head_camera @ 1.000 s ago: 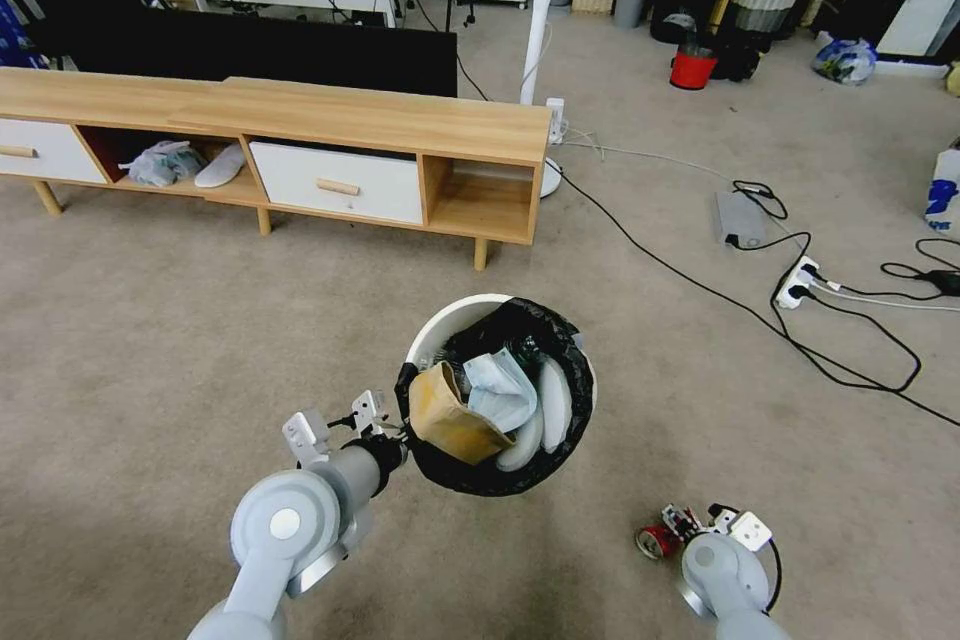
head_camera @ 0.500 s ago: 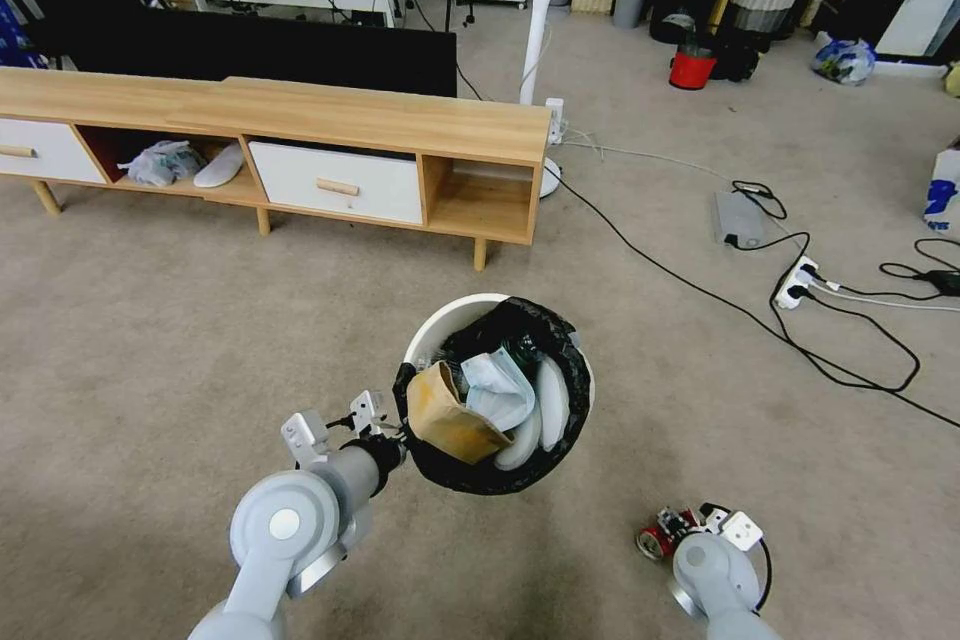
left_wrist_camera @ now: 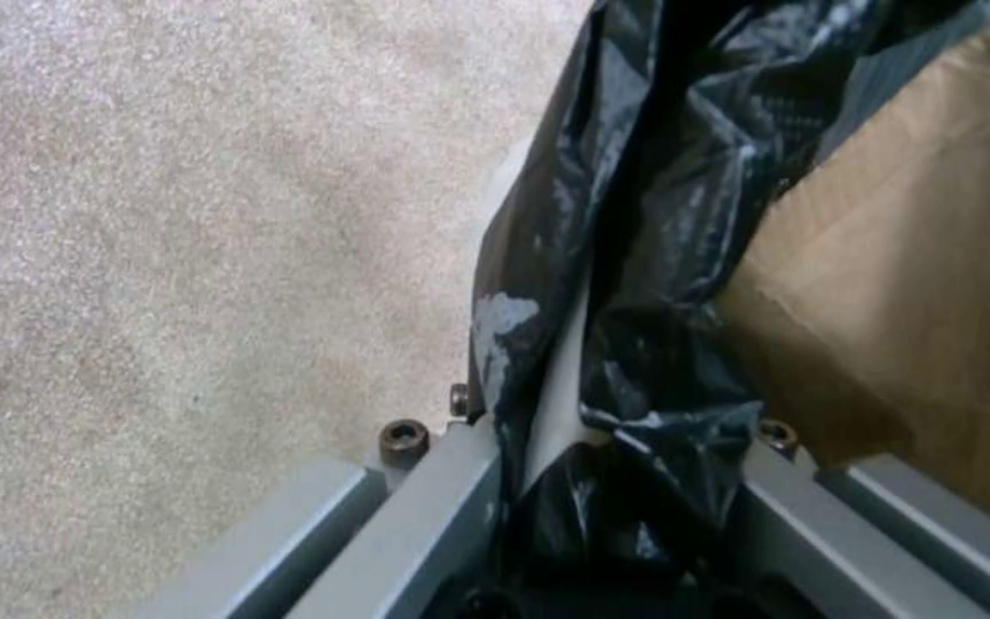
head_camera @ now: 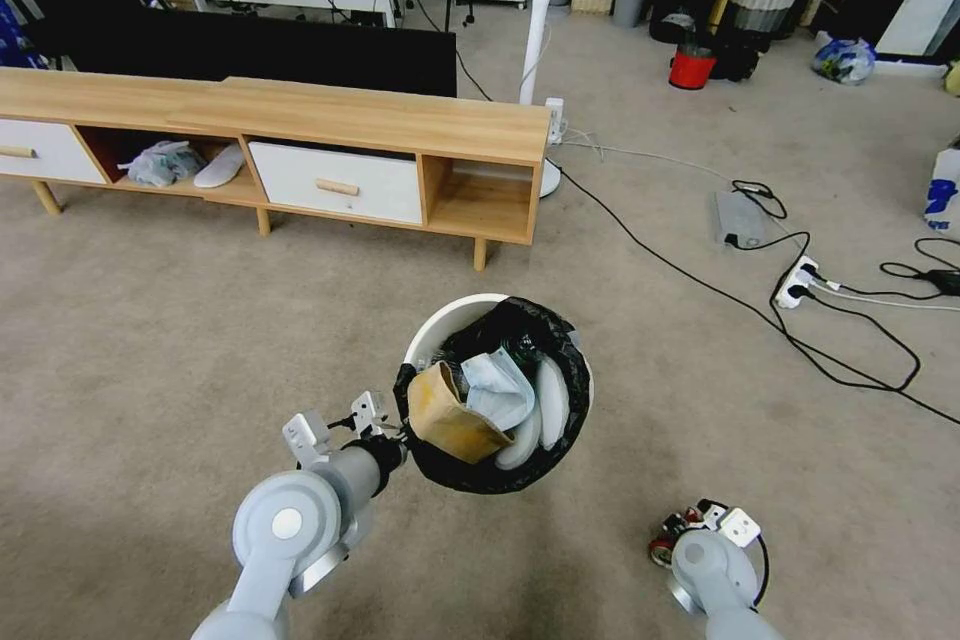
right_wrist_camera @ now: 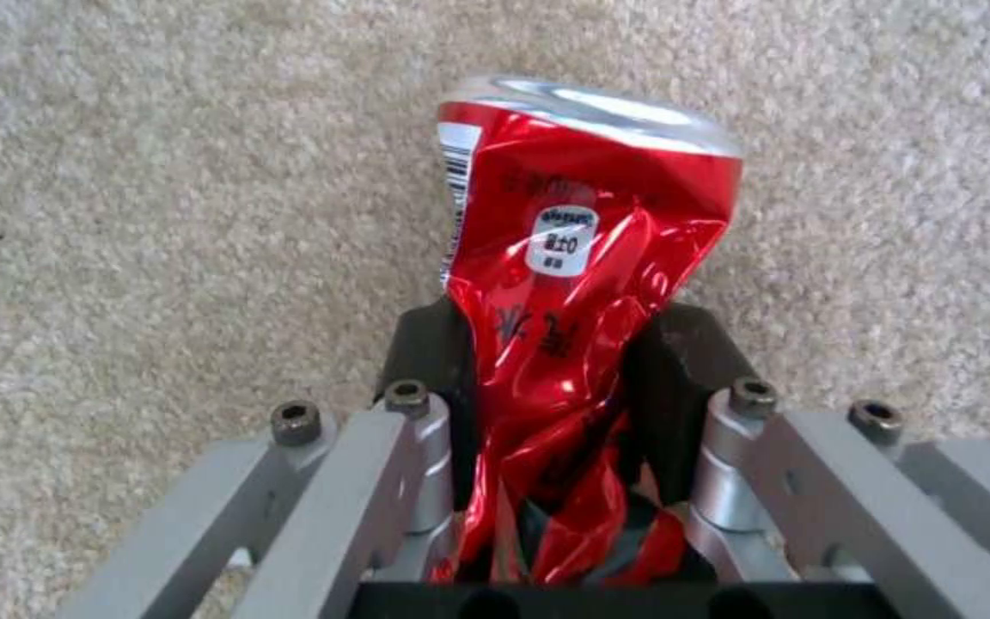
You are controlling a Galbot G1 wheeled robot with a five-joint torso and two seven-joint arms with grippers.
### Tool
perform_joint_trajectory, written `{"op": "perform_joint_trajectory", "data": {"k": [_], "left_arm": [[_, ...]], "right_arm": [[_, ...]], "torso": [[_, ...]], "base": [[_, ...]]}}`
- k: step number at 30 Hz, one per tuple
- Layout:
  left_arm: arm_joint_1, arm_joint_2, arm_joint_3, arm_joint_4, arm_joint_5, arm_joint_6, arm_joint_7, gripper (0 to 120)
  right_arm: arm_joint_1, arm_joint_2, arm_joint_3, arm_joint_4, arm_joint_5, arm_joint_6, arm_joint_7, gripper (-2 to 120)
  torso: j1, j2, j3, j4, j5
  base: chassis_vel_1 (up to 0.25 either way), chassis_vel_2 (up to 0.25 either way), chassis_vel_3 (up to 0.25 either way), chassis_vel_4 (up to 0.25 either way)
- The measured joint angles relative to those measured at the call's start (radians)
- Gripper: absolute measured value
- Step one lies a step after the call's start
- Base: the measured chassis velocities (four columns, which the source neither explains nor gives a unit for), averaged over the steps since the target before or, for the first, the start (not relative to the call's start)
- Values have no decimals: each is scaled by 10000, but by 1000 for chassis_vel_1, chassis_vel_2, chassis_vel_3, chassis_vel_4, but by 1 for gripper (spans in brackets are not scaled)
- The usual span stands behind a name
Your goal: Pick up the trash bin and place the garbage on the floor into it.
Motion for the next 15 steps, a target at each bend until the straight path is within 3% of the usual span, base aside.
{"op": "perform_joint_trajectory", "data": {"k": [15], "left_arm": [[-58,11,49,53,0,1,15,0]], "right_arm": [[-166,-146,12,477,146,14,89,25]], "torso": [[0,0,-1,0,-2]], "base": [[0,0,0,0]]}}
